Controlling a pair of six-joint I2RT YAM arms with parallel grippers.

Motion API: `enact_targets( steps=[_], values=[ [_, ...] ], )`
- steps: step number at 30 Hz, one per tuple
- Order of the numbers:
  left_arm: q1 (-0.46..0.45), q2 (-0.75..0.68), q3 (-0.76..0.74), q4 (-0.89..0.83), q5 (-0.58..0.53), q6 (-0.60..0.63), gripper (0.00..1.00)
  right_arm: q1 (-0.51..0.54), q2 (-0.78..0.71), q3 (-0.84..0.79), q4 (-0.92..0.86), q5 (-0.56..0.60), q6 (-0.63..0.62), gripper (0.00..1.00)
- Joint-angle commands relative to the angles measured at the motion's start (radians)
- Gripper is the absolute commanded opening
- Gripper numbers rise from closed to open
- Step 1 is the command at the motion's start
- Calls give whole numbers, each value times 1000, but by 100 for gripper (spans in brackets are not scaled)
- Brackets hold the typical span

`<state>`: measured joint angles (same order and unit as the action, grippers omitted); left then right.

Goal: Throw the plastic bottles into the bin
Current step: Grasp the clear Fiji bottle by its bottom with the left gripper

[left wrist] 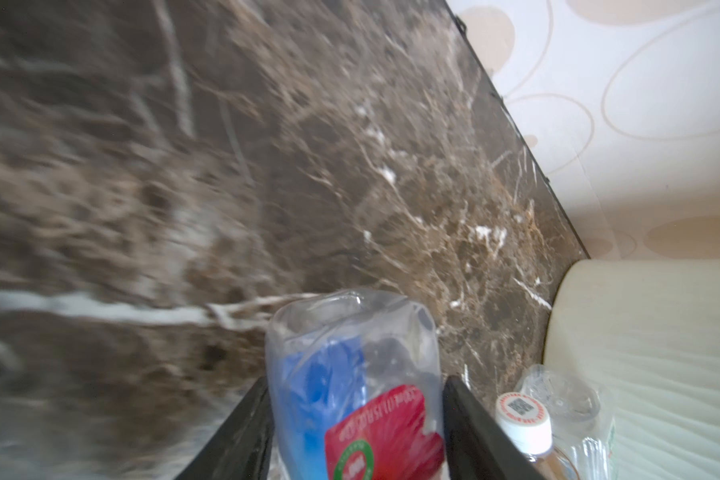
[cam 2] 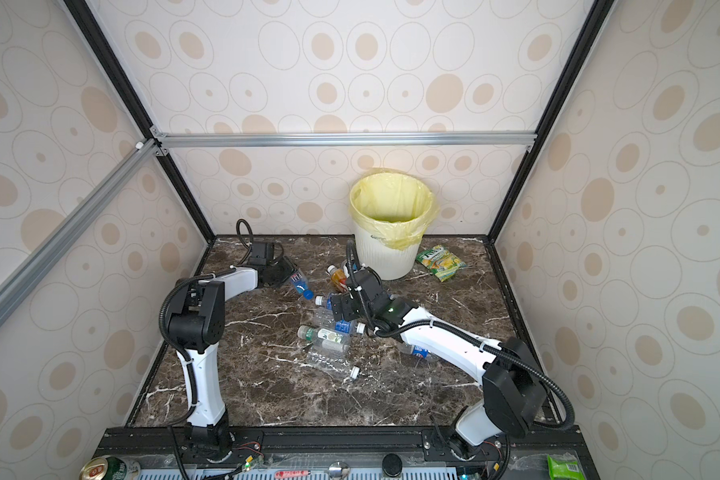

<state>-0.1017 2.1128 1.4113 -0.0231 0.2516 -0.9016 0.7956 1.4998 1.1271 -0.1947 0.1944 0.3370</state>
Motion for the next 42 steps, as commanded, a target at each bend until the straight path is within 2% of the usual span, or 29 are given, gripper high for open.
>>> enact_targets(
  steps=[1, 8, 17, 22, 28, 37, 42],
  values=[
    [42, -17, -51, -80, -38, 46, 59, 6, 8, -13, 1, -5, 16, 98],
    [101, -75, -107, -77, -16, 69, 56, 5, 32, 0, 6, -37, 32, 98],
    [102, -122, -183, 13, 24, 73, 52, 6, 67, 25, -13, -64, 63, 97],
    [85, -103, -164, -14, -2, 104, 60, 6, 81, 43, -22, -58, 72, 97],
    [27, -65, 4, -191, -178, 263, 67, 7, 114, 54, -5, -77, 107, 97],
    [-42, 27, 218, -432, -406, 431, 67, 7, 115, 40, 3, -86, 114, 96],
    [-82, 62, 278, -497, -507, 493, 66, 6, 97, 28, 3, -77, 111, 96]
  ],
)
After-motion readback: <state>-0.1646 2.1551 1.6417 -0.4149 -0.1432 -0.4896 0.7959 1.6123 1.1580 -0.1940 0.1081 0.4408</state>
